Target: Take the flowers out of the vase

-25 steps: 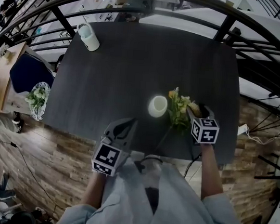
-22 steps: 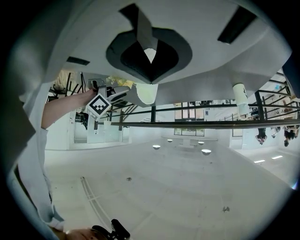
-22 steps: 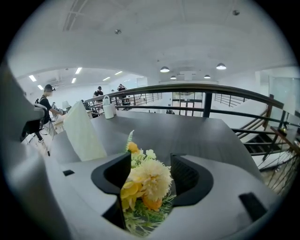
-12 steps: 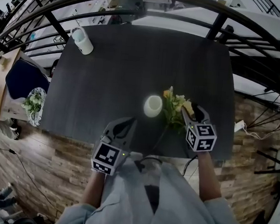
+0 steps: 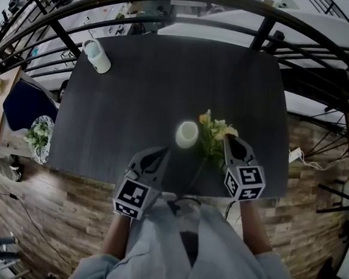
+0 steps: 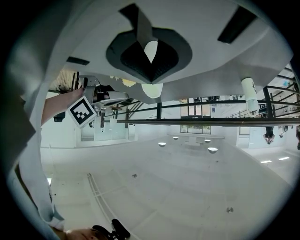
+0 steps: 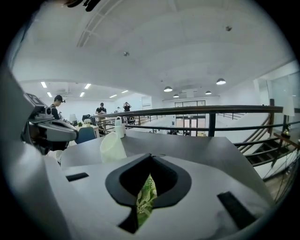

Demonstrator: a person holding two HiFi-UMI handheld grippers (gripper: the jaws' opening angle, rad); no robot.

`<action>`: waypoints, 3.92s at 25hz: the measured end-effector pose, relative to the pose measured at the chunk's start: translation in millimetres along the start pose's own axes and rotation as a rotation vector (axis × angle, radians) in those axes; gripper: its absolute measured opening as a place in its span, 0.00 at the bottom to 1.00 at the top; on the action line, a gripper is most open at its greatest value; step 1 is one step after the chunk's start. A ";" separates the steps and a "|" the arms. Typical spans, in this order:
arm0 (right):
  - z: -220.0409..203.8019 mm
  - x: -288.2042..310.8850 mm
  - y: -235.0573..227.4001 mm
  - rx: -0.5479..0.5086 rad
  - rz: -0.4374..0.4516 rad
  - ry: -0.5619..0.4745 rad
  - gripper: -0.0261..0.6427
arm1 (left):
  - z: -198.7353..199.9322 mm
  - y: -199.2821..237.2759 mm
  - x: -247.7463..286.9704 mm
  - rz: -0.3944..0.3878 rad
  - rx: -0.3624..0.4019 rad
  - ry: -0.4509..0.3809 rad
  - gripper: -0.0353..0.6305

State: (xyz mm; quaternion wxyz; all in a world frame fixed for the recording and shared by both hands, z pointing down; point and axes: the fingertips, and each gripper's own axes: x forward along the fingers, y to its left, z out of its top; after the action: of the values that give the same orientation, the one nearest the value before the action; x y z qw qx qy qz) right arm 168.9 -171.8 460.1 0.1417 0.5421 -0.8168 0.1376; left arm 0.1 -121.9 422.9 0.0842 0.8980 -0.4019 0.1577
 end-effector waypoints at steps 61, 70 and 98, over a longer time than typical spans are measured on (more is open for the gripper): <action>99.2 -63.6 51.6 -0.047 0.036 -0.246 0.04 | 81.6 -17.0 -6.5 -0.098 0.060 -0.157 0.05; 99.6 -64.3 50.8 -0.049 0.047 -0.253 0.04 | 81.6 -18.5 -5.2 -0.094 0.060 -0.161 0.05; 94.5 -58.6 58.3 -0.077 0.064 -0.206 0.04 | 79.1 -17.2 -6.3 -0.096 0.048 -0.154 0.05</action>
State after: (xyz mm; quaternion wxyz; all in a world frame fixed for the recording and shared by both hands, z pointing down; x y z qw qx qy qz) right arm 129.0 -136.2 346.5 0.0735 0.5213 -0.8485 0.0543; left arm 26.0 -128.1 346.3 0.0389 0.9276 -0.3596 0.0934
